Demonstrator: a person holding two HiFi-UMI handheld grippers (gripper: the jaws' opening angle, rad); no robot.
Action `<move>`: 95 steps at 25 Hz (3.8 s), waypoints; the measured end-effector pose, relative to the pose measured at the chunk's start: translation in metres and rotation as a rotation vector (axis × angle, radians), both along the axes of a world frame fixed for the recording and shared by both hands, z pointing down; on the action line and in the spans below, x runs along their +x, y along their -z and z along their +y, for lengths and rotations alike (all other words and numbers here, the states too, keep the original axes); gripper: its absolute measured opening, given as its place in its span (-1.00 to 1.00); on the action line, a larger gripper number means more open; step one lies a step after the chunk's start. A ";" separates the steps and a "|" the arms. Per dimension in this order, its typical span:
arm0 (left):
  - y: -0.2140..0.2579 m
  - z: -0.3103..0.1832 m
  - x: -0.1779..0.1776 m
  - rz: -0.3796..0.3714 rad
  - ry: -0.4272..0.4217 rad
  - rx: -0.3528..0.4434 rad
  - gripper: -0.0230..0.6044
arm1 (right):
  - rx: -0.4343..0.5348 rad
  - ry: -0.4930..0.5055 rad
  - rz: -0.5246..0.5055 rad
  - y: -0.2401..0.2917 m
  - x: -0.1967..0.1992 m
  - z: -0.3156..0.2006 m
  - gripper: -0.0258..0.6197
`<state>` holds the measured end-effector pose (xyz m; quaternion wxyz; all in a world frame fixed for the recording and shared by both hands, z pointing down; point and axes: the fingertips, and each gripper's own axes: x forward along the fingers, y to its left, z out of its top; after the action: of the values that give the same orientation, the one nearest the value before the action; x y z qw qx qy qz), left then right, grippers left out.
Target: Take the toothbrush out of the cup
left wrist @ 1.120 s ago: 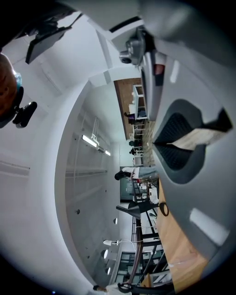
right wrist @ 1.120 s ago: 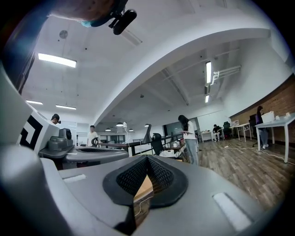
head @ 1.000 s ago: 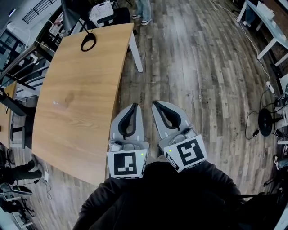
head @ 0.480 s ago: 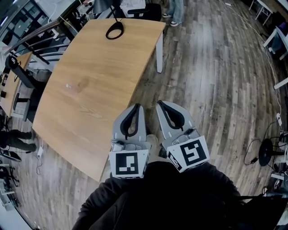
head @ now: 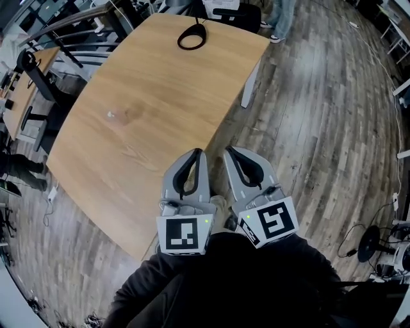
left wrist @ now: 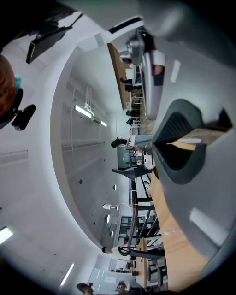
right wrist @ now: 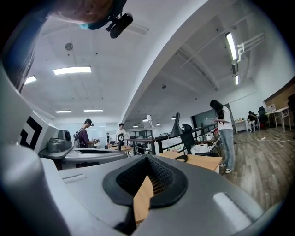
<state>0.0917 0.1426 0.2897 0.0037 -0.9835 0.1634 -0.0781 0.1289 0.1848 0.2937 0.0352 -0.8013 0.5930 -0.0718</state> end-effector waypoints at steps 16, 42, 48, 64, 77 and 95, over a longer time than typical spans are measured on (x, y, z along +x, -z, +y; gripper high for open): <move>-0.019 -0.182 -0.002 -0.005 0.319 -0.079 -0.90 | -0.077 0.308 0.003 -0.019 0.012 -0.192 -0.92; 0.000 -0.314 -0.092 0.079 0.809 -0.057 -0.90 | -0.053 0.802 0.075 0.002 -0.073 -0.354 -0.92; -0.009 -0.332 -0.093 0.063 0.855 -0.077 -0.90 | -0.077 0.845 0.060 -0.008 -0.073 -0.374 -0.92; -0.085 -0.374 -0.109 -0.037 0.939 -0.263 -0.90 | -0.226 0.956 -0.003 -0.086 -0.095 -0.417 -0.53; -0.136 -0.392 -0.115 -0.084 0.967 -0.360 -0.90 | -0.279 0.996 0.103 -0.133 -0.106 -0.437 -0.38; -0.165 -0.415 -0.119 -0.106 0.959 -0.424 -0.90 | -0.328 0.981 0.130 -0.156 -0.110 -0.457 -0.56</move>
<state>-0.0275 -0.2721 0.4550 -0.2232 -0.7720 0.5755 -0.1518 0.0191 -0.2725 0.4501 -0.1656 -0.4270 0.8805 -0.1221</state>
